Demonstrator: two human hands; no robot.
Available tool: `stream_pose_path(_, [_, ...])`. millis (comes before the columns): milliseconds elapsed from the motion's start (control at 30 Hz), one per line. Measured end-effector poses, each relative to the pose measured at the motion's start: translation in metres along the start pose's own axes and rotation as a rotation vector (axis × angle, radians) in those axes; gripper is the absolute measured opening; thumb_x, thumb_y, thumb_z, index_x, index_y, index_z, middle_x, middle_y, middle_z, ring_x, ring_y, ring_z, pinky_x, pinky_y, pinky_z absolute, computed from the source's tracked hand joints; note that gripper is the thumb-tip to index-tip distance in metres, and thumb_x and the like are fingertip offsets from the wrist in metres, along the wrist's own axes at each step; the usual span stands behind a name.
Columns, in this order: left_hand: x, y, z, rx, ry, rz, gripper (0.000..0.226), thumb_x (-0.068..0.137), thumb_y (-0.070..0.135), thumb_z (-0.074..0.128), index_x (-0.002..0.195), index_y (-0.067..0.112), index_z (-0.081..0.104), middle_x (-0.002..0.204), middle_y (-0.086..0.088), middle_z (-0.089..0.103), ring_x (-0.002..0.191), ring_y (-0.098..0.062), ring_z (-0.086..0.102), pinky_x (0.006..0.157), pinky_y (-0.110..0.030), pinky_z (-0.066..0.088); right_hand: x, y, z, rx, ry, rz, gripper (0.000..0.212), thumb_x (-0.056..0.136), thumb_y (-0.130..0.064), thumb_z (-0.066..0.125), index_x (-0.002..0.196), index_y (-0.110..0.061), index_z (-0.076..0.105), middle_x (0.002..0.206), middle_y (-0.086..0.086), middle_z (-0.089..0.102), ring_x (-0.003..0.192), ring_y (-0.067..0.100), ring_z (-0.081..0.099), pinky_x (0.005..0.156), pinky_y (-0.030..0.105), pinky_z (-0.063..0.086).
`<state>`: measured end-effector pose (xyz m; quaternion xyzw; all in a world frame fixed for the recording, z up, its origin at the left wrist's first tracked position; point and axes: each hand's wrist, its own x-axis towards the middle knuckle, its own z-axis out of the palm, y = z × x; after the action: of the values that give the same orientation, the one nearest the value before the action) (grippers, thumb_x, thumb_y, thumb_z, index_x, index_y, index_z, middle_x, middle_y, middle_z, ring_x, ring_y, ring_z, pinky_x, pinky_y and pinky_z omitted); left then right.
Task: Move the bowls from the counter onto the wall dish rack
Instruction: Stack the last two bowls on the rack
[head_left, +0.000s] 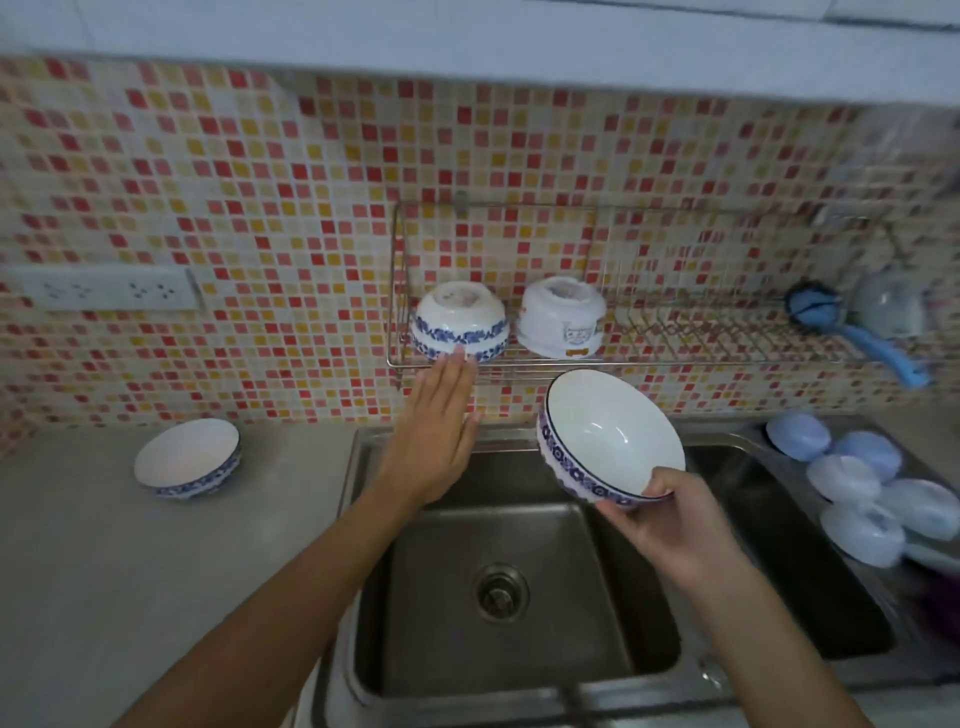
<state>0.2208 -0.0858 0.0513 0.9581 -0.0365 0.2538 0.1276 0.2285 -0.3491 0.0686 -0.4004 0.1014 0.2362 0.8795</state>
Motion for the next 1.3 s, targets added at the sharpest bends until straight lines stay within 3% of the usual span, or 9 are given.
stream_pose_path(100, [0.047,0.006,0.002,0.212,-0.078,0.133,0.060,0.100,0.044,0.008,0.149,0.014,-0.008,0.157,-0.004,-0.015,0.142,-0.018,-0.021,0.115,-0.037,-0.014,0.005,-0.028,0.019,-0.006,-0.012,-0.076,0.056,0.070,0.005,0.034,0.118,-0.016,0.056,0.124,0.015,0.061,0.110,0.037,0.060,0.065,0.038,0.061])
stream_pose_path(367, [0.079,-0.005,0.041,0.322,-0.178,0.098,0.072,0.089,0.050,-0.017,0.149,0.014,-0.003,0.159,-0.004,-0.002,0.146,-0.021,-0.005,0.117,-0.042,-0.010,0.035,-0.101,0.042,-0.082,0.012,-0.278,0.042,0.088,-0.017,0.048,0.130,-0.020,0.050,0.131,0.015,0.051,0.113,0.037,0.055,0.066,0.047,0.060])
stream_pose_path(433, [0.079,-0.006,0.046,0.302,-0.150,0.075,0.068,0.094,0.049,-0.008,0.150,0.014,0.008,0.158,-0.005,0.009,0.146,-0.021,0.002,0.117,-0.044,-0.008,0.045,-0.115,0.047,-0.192,0.031,-0.337,0.038,0.090,-0.016,0.053,0.128,-0.023,0.049,0.130,0.012,0.048,0.112,0.038,0.054,0.067,0.050,0.059])
stream_pose_path(633, [0.079,-0.005,0.051,0.299,-0.080,0.061,0.054,0.100,0.040,0.024,0.146,0.013,0.028,0.152,-0.006,0.033,0.142,-0.021,0.025,0.115,-0.040,-0.002,0.076,-0.146,0.066,-0.527,0.093,-0.543,0.064,0.090,-0.009,0.059,0.144,-0.036,0.037,0.132,-0.001,0.045,0.113,0.031,0.053,0.070,0.053,0.059])
stream_pose_path(833, [0.079,-0.004,0.055,0.264,-0.066,0.023,0.055,0.099,0.040,0.020,0.148,0.016,0.019,0.155,-0.003,0.026,0.144,-0.020,0.018,0.119,-0.042,-0.004,0.110,-0.165,0.081,-0.947,0.150,-0.839,0.080,0.086,-0.012,0.068,0.151,-0.034,0.026,0.125,-0.013,0.052,0.107,0.021,0.055,0.063,0.052,0.060])
stream_pose_path(967, [0.079,-0.001,0.054,0.251,-0.057,0.002,0.056,0.099,0.042,0.018,0.148,0.016,0.014,0.155,-0.002,0.023,0.145,-0.020,0.015,0.116,-0.045,-0.002,0.132,-0.164,0.081,-1.269,0.210,-1.011,0.084,0.082,-0.025,0.071,0.151,-0.039,0.025,0.127,0.009,0.051,0.119,0.025,0.043,0.094,0.036,0.047])
stream_pose_path(1100, [0.079,0.001,0.054,0.237,-0.056,-0.018,0.057,0.098,0.043,0.016,0.147,0.015,0.022,0.154,-0.003,0.028,0.144,-0.021,0.020,0.117,-0.047,0.006,0.144,-0.154,0.083,-1.445,0.237,-1.136,0.085,0.084,-0.028,0.073,0.152,-0.034,0.023,0.126,0.022,0.037,0.110,0.024,0.042,0.095,0.037,0.047])
stream_pose_path(1200, [0.078,0.001,0.054,0.227,-0.058,-0.022,0.058,0.098,0.044,0.014,0.147,0.015,0.022,0.154,-0.003,0.029,0.143,-0.020,0.021,0.117,-0.048,0.008,0.152,-0.150,0.082,-1.663,0.230,-1.172,0.088,0.082,-0.040,0.074,0.151,-0.040,0.019,0.127,0.022,0.035,0.103,0.027,0.051,0.091,0.038,0.051])
stream_pose_path(1300, [0.079,0.002,0.054,0.228,-0.069,-0.028,0.062,0.097,0.045,0.005,0.147,0.015,0.022,0.154,-0.003,0.028,0.143,-0.021,0.021,0.116,-0.047,0.006,0.164,-0.143,0.078,-1.869,0.139,-1.162,0.089,0.080,-0.036,0.075,0.151,-0.040,0.021,0.128,0.021,0.036,0.105,0.037,0.054,0.086,0.043,0.056])
